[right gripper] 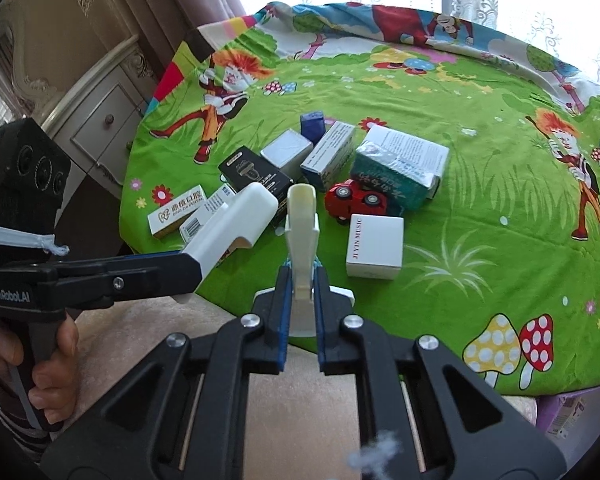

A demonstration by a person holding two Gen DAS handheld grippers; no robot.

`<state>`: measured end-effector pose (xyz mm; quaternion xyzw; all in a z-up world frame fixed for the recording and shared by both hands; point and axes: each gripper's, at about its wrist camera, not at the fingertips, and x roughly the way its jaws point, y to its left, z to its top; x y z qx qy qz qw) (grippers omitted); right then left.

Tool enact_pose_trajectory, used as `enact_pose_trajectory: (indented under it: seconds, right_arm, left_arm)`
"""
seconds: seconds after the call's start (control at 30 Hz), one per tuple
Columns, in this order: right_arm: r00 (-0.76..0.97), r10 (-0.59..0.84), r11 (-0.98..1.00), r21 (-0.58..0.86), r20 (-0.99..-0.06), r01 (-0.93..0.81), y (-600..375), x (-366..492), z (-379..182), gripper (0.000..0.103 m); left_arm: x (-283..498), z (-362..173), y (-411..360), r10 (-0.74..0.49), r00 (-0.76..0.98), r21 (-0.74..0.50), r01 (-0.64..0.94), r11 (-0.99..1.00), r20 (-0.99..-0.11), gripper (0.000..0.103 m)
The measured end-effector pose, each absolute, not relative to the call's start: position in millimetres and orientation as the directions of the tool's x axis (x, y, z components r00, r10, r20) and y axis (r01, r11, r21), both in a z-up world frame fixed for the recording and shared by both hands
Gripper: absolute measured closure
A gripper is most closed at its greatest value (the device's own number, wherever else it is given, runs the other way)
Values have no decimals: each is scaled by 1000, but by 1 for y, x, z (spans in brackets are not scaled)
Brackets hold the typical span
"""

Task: Organize rigid objects
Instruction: 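Grasp the white plastic holder with the left gripper while the right gripper grasps its stand, then carry both white pieces over the purple-rimmed box and open both grippers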

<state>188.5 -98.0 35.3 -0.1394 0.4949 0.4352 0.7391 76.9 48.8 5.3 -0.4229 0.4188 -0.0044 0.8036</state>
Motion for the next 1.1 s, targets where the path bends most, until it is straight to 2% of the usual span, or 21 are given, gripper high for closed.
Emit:
enact_pose_trajectory:
  seconds: [0.57,1.1]
  right_arm:
    - [275,535,718,259,-799,-646,-201,205,71,90]
    - [412,411,890,259,-814,-377,-365,224,64,90]
  left_arm:
    - [120,29,-20,-440,598,-668,-226,709,-670,38]
    - [179,35,-151,-564,417,-621,-3,784,-713,38]
